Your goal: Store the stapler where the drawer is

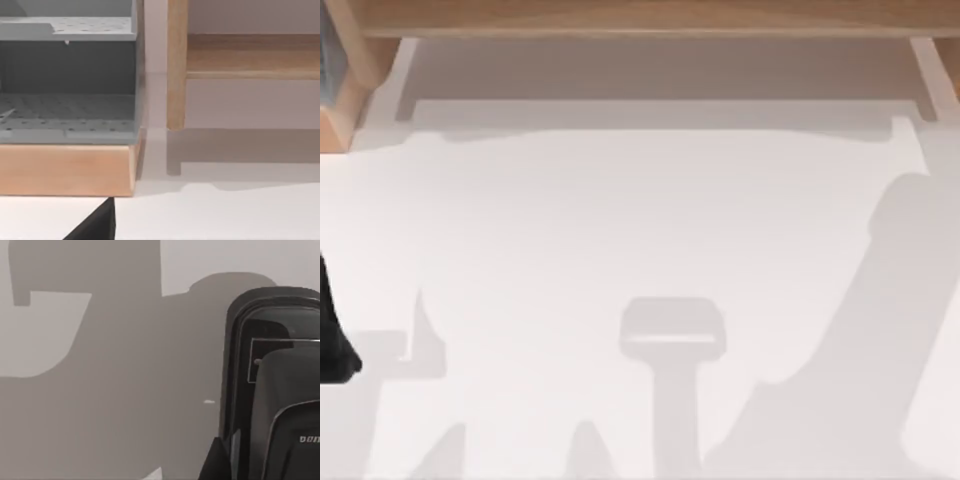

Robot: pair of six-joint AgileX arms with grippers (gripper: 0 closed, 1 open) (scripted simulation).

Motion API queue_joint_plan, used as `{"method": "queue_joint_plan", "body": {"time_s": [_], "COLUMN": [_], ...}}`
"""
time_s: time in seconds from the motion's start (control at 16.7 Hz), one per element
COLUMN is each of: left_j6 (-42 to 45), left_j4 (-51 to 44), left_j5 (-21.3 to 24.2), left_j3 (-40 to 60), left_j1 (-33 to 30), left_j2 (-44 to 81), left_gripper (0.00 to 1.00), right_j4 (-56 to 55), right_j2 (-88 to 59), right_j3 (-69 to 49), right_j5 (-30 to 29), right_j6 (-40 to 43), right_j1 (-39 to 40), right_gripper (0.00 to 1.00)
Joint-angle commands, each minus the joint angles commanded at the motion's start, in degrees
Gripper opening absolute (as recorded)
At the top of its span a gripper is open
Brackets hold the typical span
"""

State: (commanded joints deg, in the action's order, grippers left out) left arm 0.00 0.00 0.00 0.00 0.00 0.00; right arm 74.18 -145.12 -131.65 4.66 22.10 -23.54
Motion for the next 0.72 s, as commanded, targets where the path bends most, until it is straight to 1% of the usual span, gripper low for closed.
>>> {"method": "queue_joint_plan", "body": {"time_s": [0.48, 0.54, 0.72], "left_j6": [0.0, 0.0, 0.0], "left_j4": [0.0, 0.0, 0.0], "left_j5": [0.0, 0.0, 0.0], "left_j3": [0.0, 0.0, 0.0], "left_j1": [0.0, 0.0, 0.0], "left_j2": [0.0, 0.0, 0.0], "left_gripper": [1.0, 1.0, 1.0], "right_j4": [0.0, 0.0, 0.0], "right_j2": [0.0, 0.0, 0.0], "right_j3": [0.0, 0.0, 0.0], "right_j5": [0.0, 0.0, 0.0], "right_j6": [0.0, 0.0, 0.0], "right_j1": [0.0, 0.0, 0.0], "right_gripper": [0.98, 1.0, 1.0]}}
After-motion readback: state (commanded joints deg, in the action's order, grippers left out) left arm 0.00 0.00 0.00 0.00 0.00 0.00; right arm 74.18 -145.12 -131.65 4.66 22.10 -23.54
